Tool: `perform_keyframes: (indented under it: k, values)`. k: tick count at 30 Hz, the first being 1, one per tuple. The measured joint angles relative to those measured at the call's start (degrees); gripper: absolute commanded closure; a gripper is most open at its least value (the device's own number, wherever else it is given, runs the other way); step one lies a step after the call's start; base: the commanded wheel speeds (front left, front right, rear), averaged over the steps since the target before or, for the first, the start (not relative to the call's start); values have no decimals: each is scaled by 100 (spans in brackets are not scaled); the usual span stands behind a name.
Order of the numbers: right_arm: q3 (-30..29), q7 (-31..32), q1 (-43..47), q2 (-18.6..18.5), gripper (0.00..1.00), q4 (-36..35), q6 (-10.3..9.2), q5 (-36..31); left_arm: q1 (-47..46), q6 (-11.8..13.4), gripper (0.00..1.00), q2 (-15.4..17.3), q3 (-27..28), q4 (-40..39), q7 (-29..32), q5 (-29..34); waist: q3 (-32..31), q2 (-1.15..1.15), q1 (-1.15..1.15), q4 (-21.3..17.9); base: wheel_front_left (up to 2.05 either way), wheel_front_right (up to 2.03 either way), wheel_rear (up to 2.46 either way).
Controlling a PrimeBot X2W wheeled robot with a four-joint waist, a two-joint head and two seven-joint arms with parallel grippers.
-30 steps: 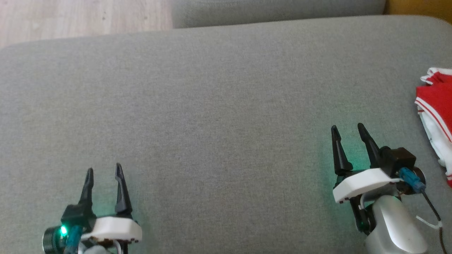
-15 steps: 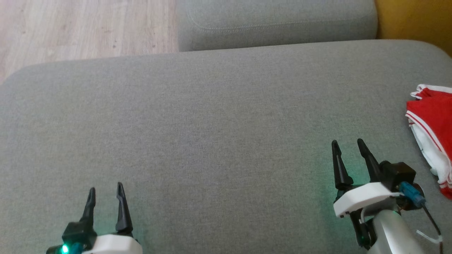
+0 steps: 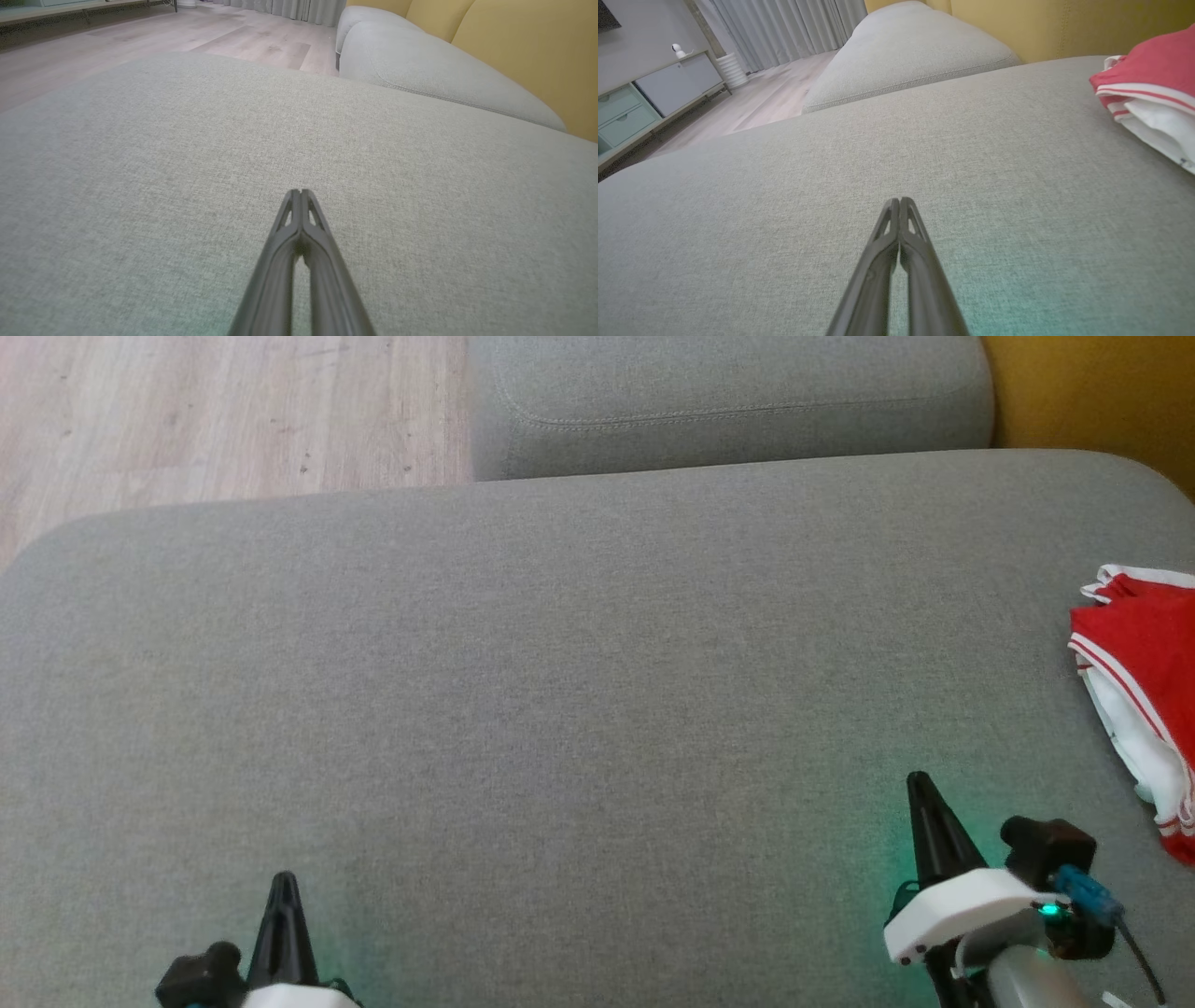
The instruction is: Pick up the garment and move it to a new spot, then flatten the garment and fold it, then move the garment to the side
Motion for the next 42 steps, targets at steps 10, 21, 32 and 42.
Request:
perform_keyframes:
  k: [10, 21, 32, 42]
  values:
    - [-96, 153, 1, 1, 100, -159, 0, 669, -2, -76, 100, 0, 15, -125, 148, -638, -11, 0, 0, 18, 0, 0, 0]
    - [-169, 299, 2, 1, 100, -322, 0, 1392, -13, -129, 100, 0, 36, -204, 311, -1332, -25, 0, 0, 36, 0, 0, 0]
    - [-287, 494, 5, 2, 100, -468, 0, 2117, -35, -190, 100, 0, 65, -337, 506, -2026, -38, 0, 0, 55, 0, 0, 0]
    - [-350, 657, 9, 2, 100, -611, 0, 2705, -62, -222, 100, 0, 124, -393, 650, -2594, -49, 0, 0, 71, 0, 0, 0]
